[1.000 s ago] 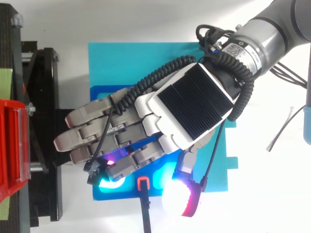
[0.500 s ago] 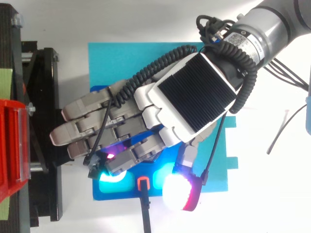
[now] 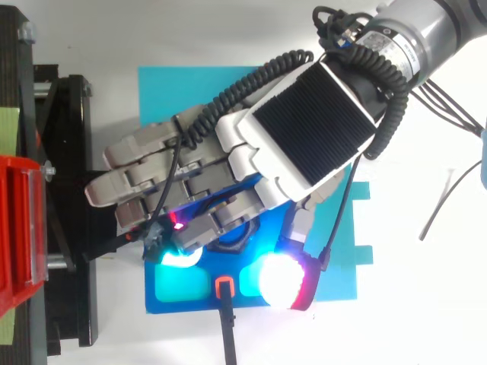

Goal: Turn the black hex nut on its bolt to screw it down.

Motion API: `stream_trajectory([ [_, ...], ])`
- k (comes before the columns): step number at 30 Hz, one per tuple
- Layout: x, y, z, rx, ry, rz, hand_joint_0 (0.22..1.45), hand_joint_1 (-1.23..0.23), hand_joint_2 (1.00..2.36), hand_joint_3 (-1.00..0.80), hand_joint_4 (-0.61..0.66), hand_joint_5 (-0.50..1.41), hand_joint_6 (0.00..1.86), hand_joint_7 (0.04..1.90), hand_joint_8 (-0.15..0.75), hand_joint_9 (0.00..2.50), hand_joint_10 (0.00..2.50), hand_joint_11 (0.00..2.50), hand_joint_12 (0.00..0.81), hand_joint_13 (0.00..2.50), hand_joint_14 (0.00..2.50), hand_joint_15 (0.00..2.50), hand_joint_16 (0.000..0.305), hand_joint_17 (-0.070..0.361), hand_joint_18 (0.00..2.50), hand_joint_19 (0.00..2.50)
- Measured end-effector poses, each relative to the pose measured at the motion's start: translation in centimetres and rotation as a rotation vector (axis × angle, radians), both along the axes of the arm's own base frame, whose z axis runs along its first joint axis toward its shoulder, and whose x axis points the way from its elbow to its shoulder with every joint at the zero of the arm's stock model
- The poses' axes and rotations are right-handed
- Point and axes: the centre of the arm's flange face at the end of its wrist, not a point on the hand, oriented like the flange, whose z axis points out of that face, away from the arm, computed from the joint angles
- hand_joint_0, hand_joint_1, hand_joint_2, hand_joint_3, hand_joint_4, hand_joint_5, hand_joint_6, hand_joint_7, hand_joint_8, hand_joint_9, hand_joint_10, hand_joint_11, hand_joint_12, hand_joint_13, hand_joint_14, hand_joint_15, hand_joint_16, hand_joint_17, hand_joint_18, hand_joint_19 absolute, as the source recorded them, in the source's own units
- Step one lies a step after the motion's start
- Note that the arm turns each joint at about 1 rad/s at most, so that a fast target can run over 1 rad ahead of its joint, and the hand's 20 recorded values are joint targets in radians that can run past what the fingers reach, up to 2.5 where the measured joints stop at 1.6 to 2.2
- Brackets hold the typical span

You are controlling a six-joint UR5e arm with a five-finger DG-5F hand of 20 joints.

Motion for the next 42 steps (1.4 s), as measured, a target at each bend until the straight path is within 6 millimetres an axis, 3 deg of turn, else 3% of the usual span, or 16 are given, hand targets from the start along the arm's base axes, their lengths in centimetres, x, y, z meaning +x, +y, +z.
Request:
stream_trajectory([
  [11, -0.3, -0.9, -0.1, -0.008, 0.000, 0.007, 0.46, -0.34, 1.00, -0.50, 0.28, -0.14, 0.75, 0.81, 0.343, 0.49, 0.01, 0.29, 0.381, 0.09, 0.00, 0.02, 0.052, 0.116, 0.00, 0.13],
  [14, -0.4, -1.2, -0.1, -0.009, 0.000, 0.007, 0.44, -0.38, 1.00, -0.50, 0.29, -0.14, 0.74, 0.81, 0.351, 0.50, 0.01, 0.29, 0.389, 0.10, 0.00, 0.01, 0.054, 0.122, 0.00, 0.13],
  [19, -0.6, -1.6, -0.1, -0.012, 0.001, 0.009, 0.45, -0.60, 1.00, -0.50, 0.28, -0.17, 0.76, 0.75, 0.337, 0.44, 0.01, 0.31, 0.386, 0.09, 0.00, 0.02, 0.057, 0.127, 0.00, 0.11],
  [25, -0.7, -1.9, -0.2, -0.013, 0.006, 0.008, 0.47, -0.67, 1.00, -0.50, 0.27, -0.17, 0.77, 0.75, 0.323, 0.43, 0.01, 0.31, 0.376, 0.08, 0.00, 0.01, 0.055, 0.124, 0.00, 0.12],
  [37, -0.8, -1.9, -0.3, -0.015, 0.003, 0.013, 0.56, -0.56, 1.01, -0.30, 0.23, -0.14, 0.78, 0.78, 0.307, 0.49, 0.01, 0.31, 0.345, 0.09, 0.00, 0.02, 0.046, 0.103, 0.00, 0.14],
  [42, -0.8, -1.8, -0.3, -0.015, 0.003, 0.014, 0.57, -0.58, 1.01, -0.25, 0.26, -0.14, 0.79, 0.74, 0.339, 0.51, 0.01, 0.31, 0.375, 0.10, 0.00, 0.01, 0.052, 0.117, 0.00, 0.12],
])
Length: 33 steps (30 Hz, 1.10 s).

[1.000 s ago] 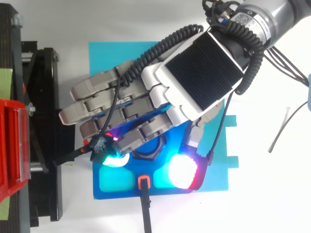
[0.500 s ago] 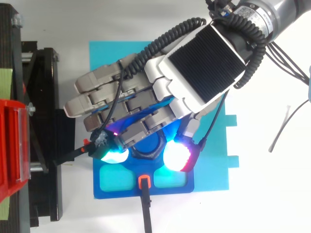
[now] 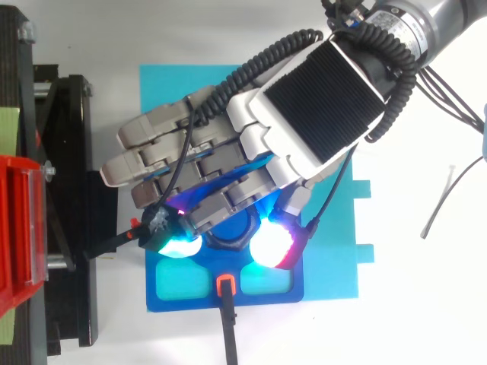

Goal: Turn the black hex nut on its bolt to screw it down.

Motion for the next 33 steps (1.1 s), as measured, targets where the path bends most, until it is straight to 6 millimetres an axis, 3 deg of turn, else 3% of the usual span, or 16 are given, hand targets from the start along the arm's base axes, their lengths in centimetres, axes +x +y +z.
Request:
stream_trajectory([
  [8, 0.0, 0.0, 0.0, 0.000, -0.001, 0.000, 0.53, -0.60, 1.01, -0.36, 0.24, -0.14, 0.79, 0.78, 0.317, 0.51, 0.01, 0.32, 0.350, 0.09, 0.00, 0.01, 0.046, 0.104, 0.00, 0.13],
  [11, 0.0, 0.0, 0.0, 0.000, -0.001, 0.000, 0.50, -0.53, 1.00, -0.49, 0.25, -0.14, 0.74, 0.81, 0.326, 0.52, 0.01, 0.31, 0.361, 0.10, 0.00, 0.02, 0.048, 0.108, 0.00, 0.13],
  [13, 0.0, 0.0, 0.0, 0.000, -0.001, 0.001, 0.46, -0.43, 1.00, -0.50, 0.27, -0.13, 0.65, 0.91, 0.339, 0.53, 0.01, 0.31, 0.380, 0.10, 0.00, 0.01, 0.052, 0.117, 0.00, 0.14],
  [18, 0.0, 0.1, 0.0, 0.000, -0.001, 0.001, 0.42, -0.35, 1.00, -0.50, 0.31, -0.12, 0.53, 1.08, 0.357, 0.51, 0.01, 0.30, 0.409, 0.10, 0.00, 0.03, 0.058, 0.130, 0.00, 0.14],
  [22, 0.1, 0.3, 0.2, 0.000, -0.003, 0.004, 0.37, -0.30, 1.00, -0.50, 0.34, -0.13, 0.50, 1.05, 0.368, 0.49, 0.01, 0.28, 0.434, 0.08, 0.00, 0.03, 0.064, 0.143, 0.00, 0.14],
  [27, 1.1, 0.7, 2.2, -0.001, -0.033, 0.012, 0.37, -0.31, 1.00, -0.50, 0.34, -0.13, 0.50, 1.04, 0.372, 0.48, 0.01, 0.27, 0.438, 0.08, 0.00, 0.02, 0.065, 0.146, 0.00, 0.14],
  [33, 2.4, 1.1, 6.3, 0.000, -0.044, 0.025, 0.38, -0.31, 1.00, -0.50, 0.34, -0.14, 0.50, 1.03, 0.366, 0.47, 0.00, 0.26, 0.432, 0.07, 0.00, 0.02, 0.064, 0.143, 0.00, 0.15],
])
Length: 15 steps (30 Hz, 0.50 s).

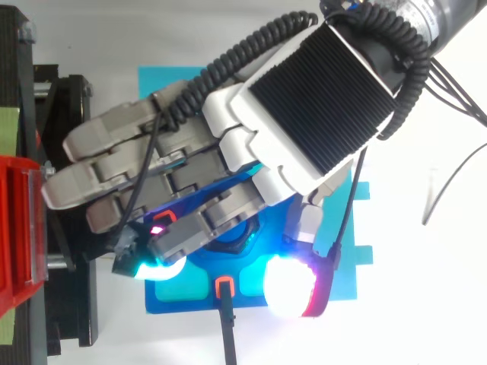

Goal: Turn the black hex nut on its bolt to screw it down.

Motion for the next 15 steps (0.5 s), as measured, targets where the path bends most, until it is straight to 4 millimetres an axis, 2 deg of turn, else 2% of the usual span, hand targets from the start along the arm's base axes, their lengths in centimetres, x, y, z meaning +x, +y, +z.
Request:
stream_trajectory([
  [5, 0.3, 0.3, 2.0, -0.001, 0.020, 0.008, 0.40, -0.31, 1.00, -0.50, 0.33, -0.13, 0.50, 1.09, 0.358, 0.46, 0.01, 0.27, 0.420, 0.07, 0.00, 0.02, 0.061, 0.137, 0.00, 0.14],
  [8, -0.3, 0.5, 3.6, -0.017, 0.011, 0.002, 0.41, -0.32, 1.00, -0.50, 0.33, -0.12, 0.50, 1.10, 0.354, 0.46, 0.01, 0.27, 0.414, 0.06, 0.00, 0.02, 0.060, 0.134, 0.00, 0.13],
  [15, -4.2, 0.5, 8.0, -0.030, 0.024, -0.083, 0.42, -0.35, 1.00, -0.50, 0.32, -0.12, 0.52, 1.10, 0.351, 0.47, 0.01, 0.27, 0.409, 0.07, 0.00, 0.01, 0.059, 0.132, 0.00, 0.14],
])
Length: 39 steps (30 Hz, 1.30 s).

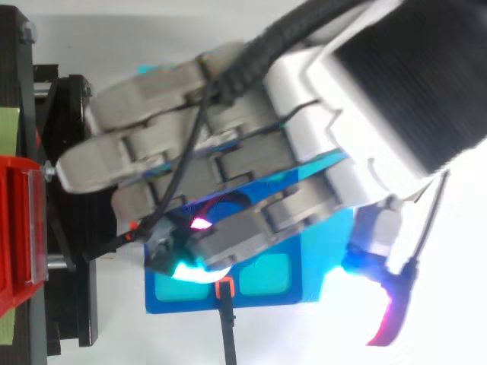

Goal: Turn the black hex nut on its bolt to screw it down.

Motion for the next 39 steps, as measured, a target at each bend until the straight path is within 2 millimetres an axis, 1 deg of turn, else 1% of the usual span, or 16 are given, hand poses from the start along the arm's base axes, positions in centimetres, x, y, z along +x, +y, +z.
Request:
stream_trajectory([
  [5, -3.4, -0.2, 3.9, 0.027, -0.045, -0.096, 0.41, -0.36, 1.00, -0.50, 0.33, -0.12, 0.53, 1.07, 0.353, 0.47, 0.01, 0.28, 0.410, 0.07, 0.00, 0.01, 0.060, 0.134, 0.00, 0.13],
  [6, -4.3, -0.2, 4.9, 0.034, -0.064, -0.112, 0.41, -0.36, 1.00, -0.50, 0.32, -0.12, 0.52, 1.08, 0.353, 0.47, 0.01, 0.27, 0.410, 0.07, 0.00, 0.01, 0.060, 0.135, 0.00, 0.13],
  [7, -5.0, -0.2, 5.6, 0.042, -0.077, -0.122, 0.41, -0.36, 1.00, -0.50, 0.33, -0.12, 0.50, 1.12, 0.353, 0.47, 0.01, 0.27, 0.410, 0.07, 0.00, 0.02, 0.060, 0.136, 0.00, 0.13],
  [9, -6.5, -0.2, 7.0, 0.061, -0.099, -0.142, 0.41, -0.38, 1.00, -0.50, 0.32, -0.12, 0.50, 1.11, 0.349, 0.46, 0.01, 0.26, 0.413, 0.06, 0.00, 0.01, 0.061, 0.136, 0.00, 0.13],
  [12, -9.3, -0.2, 9.3, 0.101, -0.134, -0.182, 0.41, -0.40, 1.00, -0.50, 0.32, -0.13, 0.50, 1.10, 0.350, 0.45, 0.00, 0.25, 0.413, 0.05, 0.00, 0.01, 0.062, 0.139, 0.00, 0.13],
  [14, -11.0, -0.2, 10.3, 0.128, -0.148, -0.207, 0.41, -0.42, 1.00, -0.50, 0.32, -0.13, 0.50, 1.10, 0.347, 0.44, 0.01, 0.25, 0.413, 0.05, 0.00, 0.01, 0.062, 0.139, 0.00, 0.13],
  [16, -12.8, -0.2, 10.7, 0.162, -0.136, -0.228, 0.42, -0.42, 1.00, -0.50, 0.32, -0.13, 0.50, 1.10, 0.345, 0.44, 0.01, 0.24, 0.410, 0.04, 0.00, 0.00, 0.062, 0.139, 0.00, 0.13],
  [21, -15.9, 0.1, 8.8, 0.262, -0.057, -0.273, 0.42, -0.43, 1.00, -0.50, 0.31, -0.13, 0.50, 1.07, 0.343, 0.44, 0.01, 0.25, 0.408, 0.04, 0.00, 0.00, 0.061, 0.138, 0.00, 0.13],
  [24, -17.5, 0.3, 7.1, 0.343, -0.008, -0.310, 0.42, -0.43, 1.00, -0.50, 0.31, -0.13, 0.50, 1.07, 0.343, 0.43, 0.01, 0.24, 0.407, 0.04, 0.00, 0.00, 0.061, 0.137, 0.00, 0.13],
  [27, -18.8, 0.4, 4.4, 0.431, 0.064, -0.354, 0.43, -0.43, 1.00, -0.50, 0.31, -0.13, 0.50, 1.06, 0.339, 0.43, 0.01, 0.24, 0.404, 0.03, 0.00, 0.00, 0.060, 0.136, 0.00, 0.13],
  [29, -19.8, 0.5, 1.8, 0.484, 0.128, -0.386, 0.43, -0.44, 1.00, -0.50, 0.31, -0.14, 0.50, 1.04, 0.339, 0.43, 0.01, 0.24, 0.403, 0.03, 0.00, 0.00, 0.060, 0.136, 0.00, 0.14],
  [31, -21.0, 0.7, -0.8, 0.526, 0.206, -0.417, 0.43, -0.45, 1.00, -0.50, 0.30, -0.14, 0.50, 0.98, 0.334, 0.41, 0.00, 0.21, 0.403, 0.03, 0.00, 0.00, 0.060, 0.135, 0.00, 0.13],
  [32, -21.4, 0.7, -1.7, 0.542, 0.237, -0.429, 0.43, -0.45, 1.00, -0.50, 0.29, -0.15, 0.50, 0.96, 0.334, 0.41, 0.00, 0.21, 0.404, 0.02, 0.00, 0.00, 0.060, 0.135, 0.00, 0.13],
  [34, -22.1, 0.8, -3.2, 0.580, 0.296, -0.453, 0.44, -0.46, 1.00, -0.50, 0.27, -0.16, 0.50, 0.86, 0.320, 0.35, 0.00, 0.15, 0.400, 0.00, 0.00, 0.00, 0.060, 0.135, 0.00, 0.14],
  [38, -22.7, 0.9, -4.4, 0.668, 0.375, -0.504, 0.44, -0.46, 1.00, -0.50, 0.22, -0.19, 0.50, 0.75, 0.297, 0.22, 0.00, 0.04, 0.402, 0.00, 0.00, 0.00, 0.061, 0.137, 0.00, 0.14],
  [39, -22.8, 0.8, -4.6, 0.700, 0.392, -0.521, 0.44, -0.47, 1.00, -0.50, 0.20, -0.21, 0.50, 0.72, 0.282, 0.15, 0.00, 0.00, 0.400, 0.00, 0.00, 0.00, 0.061, 0.137, 0.00, 0.13],
])
